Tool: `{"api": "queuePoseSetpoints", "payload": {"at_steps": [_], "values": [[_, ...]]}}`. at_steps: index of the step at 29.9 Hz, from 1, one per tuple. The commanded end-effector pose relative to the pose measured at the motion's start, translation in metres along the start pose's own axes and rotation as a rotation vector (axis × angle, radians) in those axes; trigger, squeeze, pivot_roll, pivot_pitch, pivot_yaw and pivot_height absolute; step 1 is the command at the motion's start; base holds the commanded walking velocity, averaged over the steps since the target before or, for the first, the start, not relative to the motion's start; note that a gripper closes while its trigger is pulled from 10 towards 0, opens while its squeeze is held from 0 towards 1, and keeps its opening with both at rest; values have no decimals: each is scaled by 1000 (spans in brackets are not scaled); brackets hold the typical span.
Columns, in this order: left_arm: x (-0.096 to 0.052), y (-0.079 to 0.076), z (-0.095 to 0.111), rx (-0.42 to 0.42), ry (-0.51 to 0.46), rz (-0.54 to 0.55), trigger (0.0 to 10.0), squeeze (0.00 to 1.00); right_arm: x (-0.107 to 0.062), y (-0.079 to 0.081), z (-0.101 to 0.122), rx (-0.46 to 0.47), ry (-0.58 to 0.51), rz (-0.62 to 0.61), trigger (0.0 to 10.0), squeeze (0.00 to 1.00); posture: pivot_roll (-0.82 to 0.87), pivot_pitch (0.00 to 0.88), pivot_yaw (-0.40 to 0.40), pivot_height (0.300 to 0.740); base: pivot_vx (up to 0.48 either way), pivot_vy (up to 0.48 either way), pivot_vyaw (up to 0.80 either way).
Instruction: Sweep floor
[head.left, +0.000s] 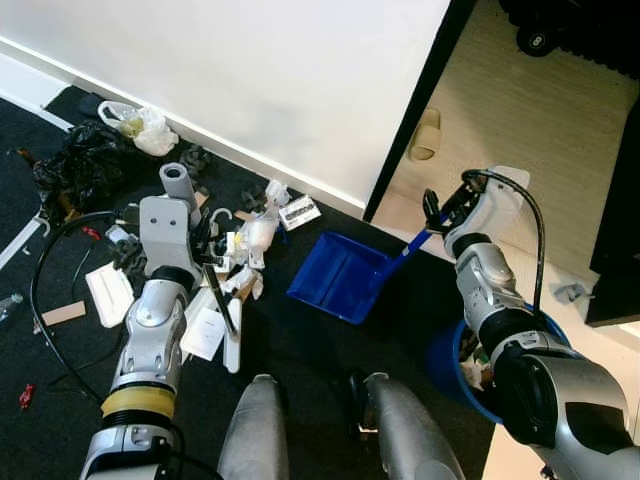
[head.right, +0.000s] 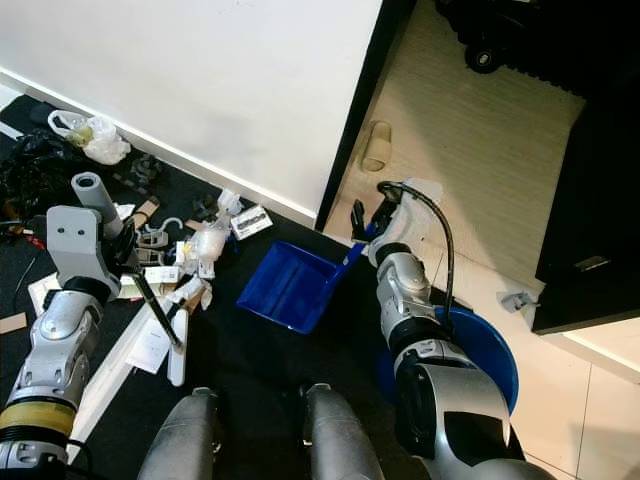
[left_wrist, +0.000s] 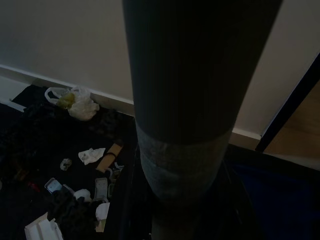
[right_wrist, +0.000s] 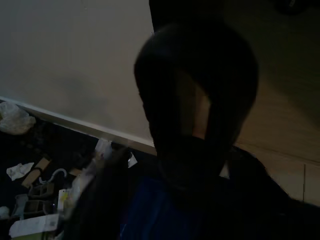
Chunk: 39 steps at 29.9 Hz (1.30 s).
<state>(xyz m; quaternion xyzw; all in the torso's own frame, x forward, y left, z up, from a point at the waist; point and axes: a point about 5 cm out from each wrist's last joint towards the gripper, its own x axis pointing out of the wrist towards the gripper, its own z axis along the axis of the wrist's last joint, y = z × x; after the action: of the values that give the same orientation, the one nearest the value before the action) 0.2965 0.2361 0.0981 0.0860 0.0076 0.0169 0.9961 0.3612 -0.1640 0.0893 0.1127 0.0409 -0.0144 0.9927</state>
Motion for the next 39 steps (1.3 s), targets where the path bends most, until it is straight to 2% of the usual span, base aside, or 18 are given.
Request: {"api": "queuePoseSetpoints", "payload": {"at_steps": [1,3,24,27,28,30,31,33,34,35,36,39], "values": [[-5,1,-9,15,33,-1,10000,0,-2,-3,-5,-14,23,1,980,0,152,264,-112,740,0,0,0],[-4,1,-9,17,32,-2,10000,0,-2,-3,-4,-13,18,7,0,0,151,265,-113,740,0,0,0],[-2,-1,-9,27,31,-9,10000,0,-2,-11,-2,3,6,-40,0,0,146,251,-99,740,0,0,0],[-2,-1,-8,27,29,-8,10000,0,0,-12,4,42,-22,-43,0,0,145,243,-95,740,0,0,0],[-2,1,-7,26,23,1,10000,0,2,-13,12,68,-48,-33,0,0,127,203,-90,740,0,0,0],[-2,2,-6,24,19,8,10000,0,4,-13,17,84,-66,-26,0,0,127,203,-90,740,0,0,0],[0,5,-3,32,3,15,10000,0,10,-16,32,108,-102,4,0,0,121,193,-88,740,0,0,0],[0,5,-1,38,-3,13,10000,0,11,-16,37,114,-107,20,0,0,118,175,-85,740,0,0,0],[1,5,0,42,-9,10,10000,0,13,-18,42,118,-105,45,8157,0,116,165,-81,740,0,0,0],[2,5,1,44,-12,8,10000,0,15,-18,45,120,-100,61,8157,0,115,163,-80,740,0,0,0],[3,5,2,47,-16,5,10000,0,15,-19,47,111,-95,82,10000,0,112,155,-77,740,0,0,0],[5,5,4,47,-23,2,10000,0,16,-20,49,94,-73,133,10000,0,110,140,-74,740,0,0,0]]}}
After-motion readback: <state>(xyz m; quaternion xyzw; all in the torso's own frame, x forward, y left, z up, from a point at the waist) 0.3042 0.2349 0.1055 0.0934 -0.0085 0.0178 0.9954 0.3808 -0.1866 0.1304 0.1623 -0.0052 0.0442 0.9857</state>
